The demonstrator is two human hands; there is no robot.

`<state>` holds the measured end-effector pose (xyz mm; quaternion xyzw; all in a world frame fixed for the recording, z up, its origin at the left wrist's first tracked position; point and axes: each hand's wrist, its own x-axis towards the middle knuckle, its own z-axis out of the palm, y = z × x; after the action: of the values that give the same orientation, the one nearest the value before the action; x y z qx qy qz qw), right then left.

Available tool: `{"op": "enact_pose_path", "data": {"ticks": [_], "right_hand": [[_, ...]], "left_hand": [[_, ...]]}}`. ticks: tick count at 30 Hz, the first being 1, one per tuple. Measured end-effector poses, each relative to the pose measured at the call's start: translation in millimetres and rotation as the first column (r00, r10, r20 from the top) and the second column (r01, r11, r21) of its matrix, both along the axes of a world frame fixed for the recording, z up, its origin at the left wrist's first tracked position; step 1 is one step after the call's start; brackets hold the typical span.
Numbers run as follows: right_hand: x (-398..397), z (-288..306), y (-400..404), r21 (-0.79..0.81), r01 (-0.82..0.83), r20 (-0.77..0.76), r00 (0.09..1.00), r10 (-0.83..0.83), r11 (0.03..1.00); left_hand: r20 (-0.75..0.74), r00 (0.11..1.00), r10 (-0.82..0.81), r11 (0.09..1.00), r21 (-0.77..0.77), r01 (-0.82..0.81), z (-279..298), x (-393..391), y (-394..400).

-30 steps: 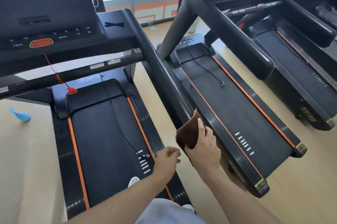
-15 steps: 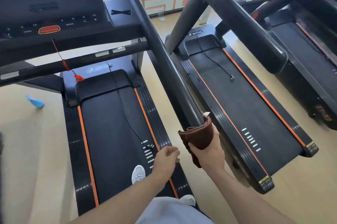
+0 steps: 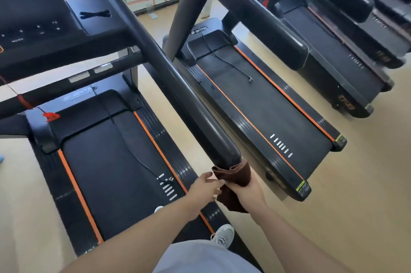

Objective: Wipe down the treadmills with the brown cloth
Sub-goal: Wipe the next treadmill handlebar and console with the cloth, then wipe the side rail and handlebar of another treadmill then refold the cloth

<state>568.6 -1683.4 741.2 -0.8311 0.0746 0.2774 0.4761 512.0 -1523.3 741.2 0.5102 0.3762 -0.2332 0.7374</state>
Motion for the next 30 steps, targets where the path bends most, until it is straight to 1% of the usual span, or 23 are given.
{"op": "enact_pose_path", "data": {"ticks": [2, 4, 6, 8, 10, 11, 12, 14, 15, 16, 17, 18, 19, 20, 22, 24, 25, 26, 28, 29, 30], "right_hand": [[-11.4, 5.3, -0.5, 0.02, 0.073, -0.044, 0.996, -0.072, 0.997], [-22.0, 9.2, -6.5, 0.045, 0.105, -0.079, 0.992, -0.101, 0.993], [-31.1, 18.1, -14.3, 0.071, 0.108, -0.087, 0.991, -0.102, 0.992], [-36.8, 26.2, -24.8, 0.113, 0.098, -0.11, 0.99, -0.086, 0.989], [-39.7, 31.8, -37.8, 0.205, 0.057, -0.17, 0.985, -0.022, 0.977], [-40.4, 32.5, -46.7, 0.269, 0.044, -0.198, 0.98, 0.011, 0.962], [-40.1, 33.4, -55.7, 0.33, 0.086, -0.237, 0.971, -0.006, 0.94], [-35.3, 32.0, -73.1, 0.378, 0.309, -0.332, 0.925, -0.184, 0.872], [-31.3, 27.0, -83.0, 0.33, 0.431, -0.362, 0.879, -0.309, 0.84], [-26.5, 23.7, -92.4, 0.256, 0.513, -0.365, 0.836, -0.41, 0.819], [-22.4, 15.6, -103.8, 0.182, 0.552, -0.368, 0.806, -0.464, 0.814], [-18.3, 12.1, -111.7, 0.136, 0.557, -0.408, 0.785, -0.467, 0.819], [-14.2, 6.5, -120.2, 0.12, 0.538, -0.498, 0.759, -0.418, 0.834], [-11.9, 4.6, -129.2, 0.142, 0.52, -0.595, 0.725, -0.347, 0.842], [-5.7, 0.6, -149.4, 0.184, 0.491, -0.689, 0.682, -0.245, 0.851], [7.7, -5.2, -167.2, 0.232, 0.508, -0.669, 0.703, -0.243, 0.83], [16.7, -9.9, -174.7, 0.25, 0.53, -0.629, 0.725, -0.281, 0.81], [26.7, -8.0, -179.3, 0.265, 0.545, -0.584, 0.747, -0.317, 0.796], [50.2, -4.5, -190.9, 0.254, 0.574, -0.445, 0.784, -0.434, 0.778], [63.0, -1.2, -198.2, 0.265, 0.585, -0.375, 0.795, -0.477, 0.766], [75.6, 3.8, -205.3, 0.294, 0.588, -0.338, 0.802, -0.493, 0.754]], "left_hand": [[-0.023, 0.995, -0.1, 0.995, -0.022, 0.099, -2.5, -2.3, -0.8], [-0.031, 0.976, -0.214, 0.977, -0.017, 0.214, -5.6, -6.1, -3.6], [-0.006, 0.951, -0.308, 0.951, -0.032, 0.307, -9.0, -6.9, -9.4], [0.046, 0.933, -0.356, 0.926, -0.112, 0.359, -8.1, -5.0, -19.9], [0.071, 0.935, -0.348, 0.919, -0.17, 0.355, -5.1, -1.1, -33.7], [0.069, 0.941, -0.331, 0.926, -0.171, 0.338, -4.4, 1.0, -40.7], [0.066, 0.949, -0.308, 0.936, -0.16, 0.315, -3.5, 2.8, -47.3], [0.063, 0.96, -0.271, 0.949, -0.146, 0.278, -3.1, 6.7, -60.0], [0.064, 0.964, -0.258, 0.952, -0.151, 0.264, -2.9, 9.0, -66.4], [0.067, 0.968, -0.243, 0.955, -0.16, 0.251, -1.7, 12.1, -73.4], [0.072, 0.971, -0.226, 0.957, -0.169, 0.236, 2.0, 16.0, -80.9], [0.078, 0.974, -0.214, 0.958, -0.18, 0.225, 6.1, 21.3, -88.5], [0.08, 0.975, -0.209, 0.957, -0.189, 0.221, 9.9, 27.7, -97.0], [0.091, 0.975, -0.205, 0.955, -0.197, 0.219, 13.4, 34.4, -106.3], [0.097, 0.979, -0.179, 0.963, -0.185, 0.194, 18.1, 49.7, -124.6], [0.072, 0.986, -0.154, 0.977, -0.136, 0.162, 22.3, 65.8, -142.0], [0.061, 0.988, -0.139, 0.983, -0.109, 0.145, 23.5, 73.2, -151.2], [0.05, 0.992, -0.119, 0.989, -0.08, 0.123, 25.4, 79.9, -159.7], [0.02, 0.998, -0.066, 0.998, -0.003, 0.066, 30.8, 90.9, -175.2], [-0.011, 0.999, -0.03, 0.999, 0.039, 0.031, 30.8, 95.4, -181.7], [-0.062, 0.998, 0.011, 0.998, 0.064, -0.007, 26.7, 98.7, -186.7]]}}
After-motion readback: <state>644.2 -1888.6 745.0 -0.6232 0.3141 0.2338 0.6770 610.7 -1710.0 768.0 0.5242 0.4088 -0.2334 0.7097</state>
